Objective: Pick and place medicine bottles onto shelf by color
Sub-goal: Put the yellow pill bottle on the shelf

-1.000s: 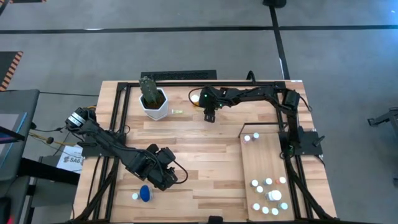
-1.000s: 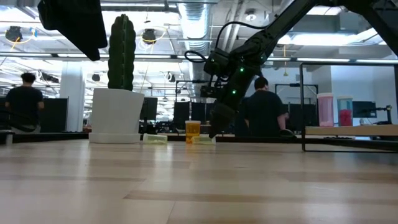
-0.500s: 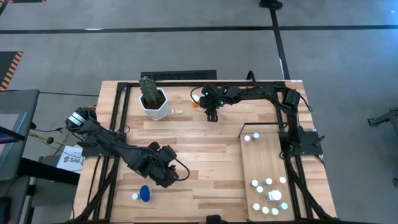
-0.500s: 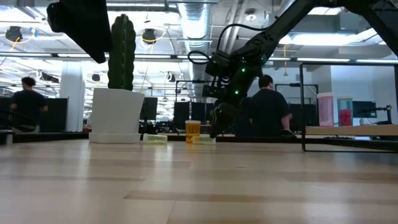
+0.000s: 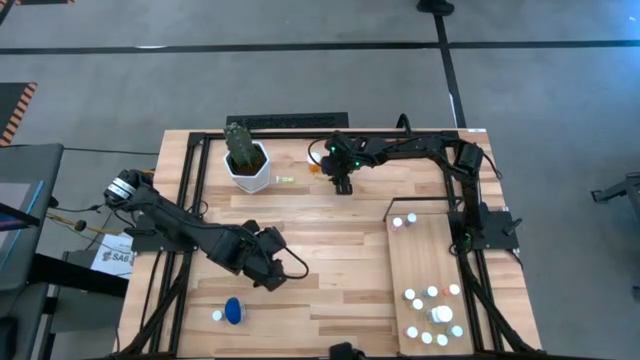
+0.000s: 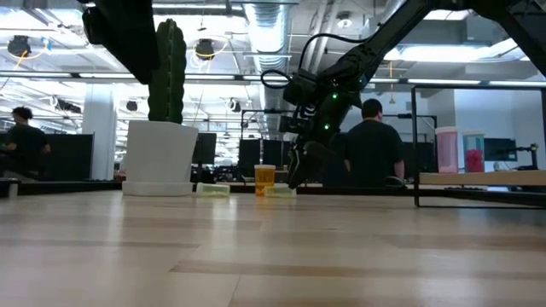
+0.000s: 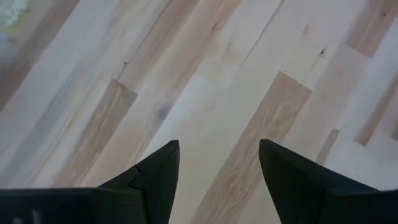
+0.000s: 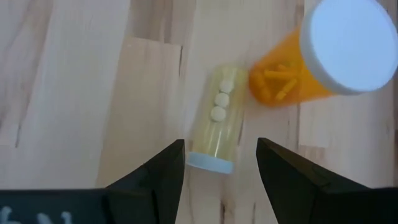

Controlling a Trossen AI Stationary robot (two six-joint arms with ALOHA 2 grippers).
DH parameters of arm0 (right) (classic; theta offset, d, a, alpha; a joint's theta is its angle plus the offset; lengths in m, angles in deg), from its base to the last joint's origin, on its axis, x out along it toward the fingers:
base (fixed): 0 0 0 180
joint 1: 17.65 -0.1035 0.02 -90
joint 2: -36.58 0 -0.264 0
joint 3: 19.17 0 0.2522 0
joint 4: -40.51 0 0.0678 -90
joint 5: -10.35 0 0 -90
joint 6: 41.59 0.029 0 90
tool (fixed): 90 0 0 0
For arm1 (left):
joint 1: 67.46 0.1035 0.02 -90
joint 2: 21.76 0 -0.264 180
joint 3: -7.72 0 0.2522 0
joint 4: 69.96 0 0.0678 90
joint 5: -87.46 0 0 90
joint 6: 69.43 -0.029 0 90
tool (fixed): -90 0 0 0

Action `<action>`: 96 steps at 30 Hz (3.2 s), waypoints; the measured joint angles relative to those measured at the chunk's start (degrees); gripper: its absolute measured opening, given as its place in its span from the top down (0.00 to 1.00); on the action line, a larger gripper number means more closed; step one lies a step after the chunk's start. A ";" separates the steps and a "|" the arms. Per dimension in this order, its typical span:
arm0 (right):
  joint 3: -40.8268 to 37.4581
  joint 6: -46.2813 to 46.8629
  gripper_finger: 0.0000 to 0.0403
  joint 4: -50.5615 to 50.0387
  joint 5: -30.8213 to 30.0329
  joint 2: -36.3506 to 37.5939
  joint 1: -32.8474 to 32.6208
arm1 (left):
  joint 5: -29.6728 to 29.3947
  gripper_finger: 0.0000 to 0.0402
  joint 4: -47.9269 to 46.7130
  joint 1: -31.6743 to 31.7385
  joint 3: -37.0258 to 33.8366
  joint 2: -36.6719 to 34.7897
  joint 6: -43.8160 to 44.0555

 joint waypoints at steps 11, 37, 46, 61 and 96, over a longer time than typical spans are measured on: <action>0.00 -0.66 0.45 -0.29 0.77 0.00 0.33 | 0.51 0.48 -0.91 1.21 0.00 -1.76 -4.92; 4.00 11.32 0.59 -9.95 -6.70 -3.75 -3.21 | 1.99 0.48 -2.43 3.63 0.00 -1.76 -10.61; 7.61 21.85 0.58 -13.92 -5.69 0.09 -4.02 | 2.99 0.48 -3.06 3.61 0.00 -1.73 -10.48; 8.52 33.94 0.58 -7.16 -11.05 -3.96 -4.35 | 3.52 0.48 -3.49 3.35 0.02 -1.73 -9.50; 8.51 29.58 0.68 -13.58 -6.58 -5.95 1.65 | 2.70 0.48 -3.55 3.48 0.03 -1.71 -9.95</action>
